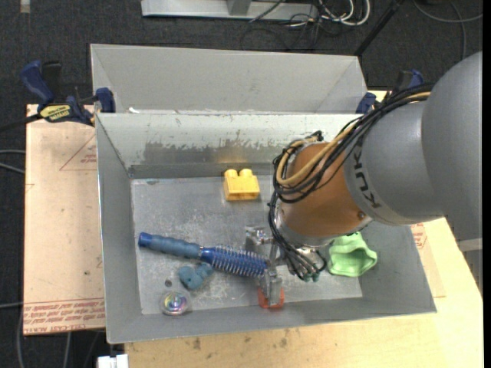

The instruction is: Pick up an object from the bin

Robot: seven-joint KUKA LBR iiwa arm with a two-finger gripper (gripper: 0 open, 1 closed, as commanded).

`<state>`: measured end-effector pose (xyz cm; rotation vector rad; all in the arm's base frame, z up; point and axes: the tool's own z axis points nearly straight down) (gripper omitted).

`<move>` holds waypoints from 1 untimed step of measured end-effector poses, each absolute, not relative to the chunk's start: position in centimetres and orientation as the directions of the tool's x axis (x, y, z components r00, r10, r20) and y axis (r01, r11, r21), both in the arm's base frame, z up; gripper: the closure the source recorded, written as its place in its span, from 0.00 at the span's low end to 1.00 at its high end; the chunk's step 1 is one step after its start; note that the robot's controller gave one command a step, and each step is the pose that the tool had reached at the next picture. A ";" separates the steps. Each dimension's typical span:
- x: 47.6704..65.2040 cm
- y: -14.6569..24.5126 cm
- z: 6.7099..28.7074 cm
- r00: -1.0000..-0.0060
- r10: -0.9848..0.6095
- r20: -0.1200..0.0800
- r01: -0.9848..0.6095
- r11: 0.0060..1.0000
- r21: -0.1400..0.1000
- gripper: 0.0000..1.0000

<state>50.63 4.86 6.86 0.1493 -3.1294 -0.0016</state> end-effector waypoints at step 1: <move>50.9 4.8 7.0 -0.996 -0.093 -0.005 -0.093 0.996 0.001 1.00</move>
Offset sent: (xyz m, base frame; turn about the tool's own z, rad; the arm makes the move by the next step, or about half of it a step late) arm 0.0000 0.0000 0.0000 0.0000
